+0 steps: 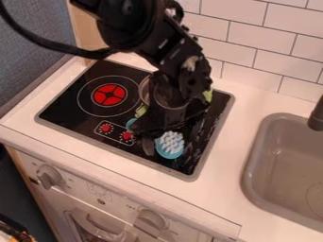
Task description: Move the brush to the top of the left burner
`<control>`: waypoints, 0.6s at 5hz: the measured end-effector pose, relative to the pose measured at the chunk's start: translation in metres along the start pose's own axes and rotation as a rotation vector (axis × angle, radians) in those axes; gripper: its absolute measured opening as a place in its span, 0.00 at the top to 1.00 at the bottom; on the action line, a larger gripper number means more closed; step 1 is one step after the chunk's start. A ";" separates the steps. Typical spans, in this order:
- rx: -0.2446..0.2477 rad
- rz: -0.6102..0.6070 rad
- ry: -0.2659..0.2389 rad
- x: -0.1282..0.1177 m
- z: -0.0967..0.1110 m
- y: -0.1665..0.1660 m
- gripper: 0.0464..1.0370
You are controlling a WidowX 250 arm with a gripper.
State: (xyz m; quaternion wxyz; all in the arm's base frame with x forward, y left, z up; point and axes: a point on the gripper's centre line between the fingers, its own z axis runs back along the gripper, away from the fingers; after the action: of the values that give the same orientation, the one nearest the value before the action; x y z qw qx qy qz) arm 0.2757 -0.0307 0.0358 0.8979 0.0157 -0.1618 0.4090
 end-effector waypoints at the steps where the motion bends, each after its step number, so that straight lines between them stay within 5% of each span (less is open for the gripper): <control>1: 0.016 0.032 -0.026 -0.001 -0.008 0.004 0.04; 3: 0.036 0.014 -0.034 -0.001 -0.025 0.002 0.04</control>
State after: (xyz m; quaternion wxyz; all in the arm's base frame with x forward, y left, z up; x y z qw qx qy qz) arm 0.2810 -0.0261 0.0116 0.8917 0.0376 -0.1698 0.4180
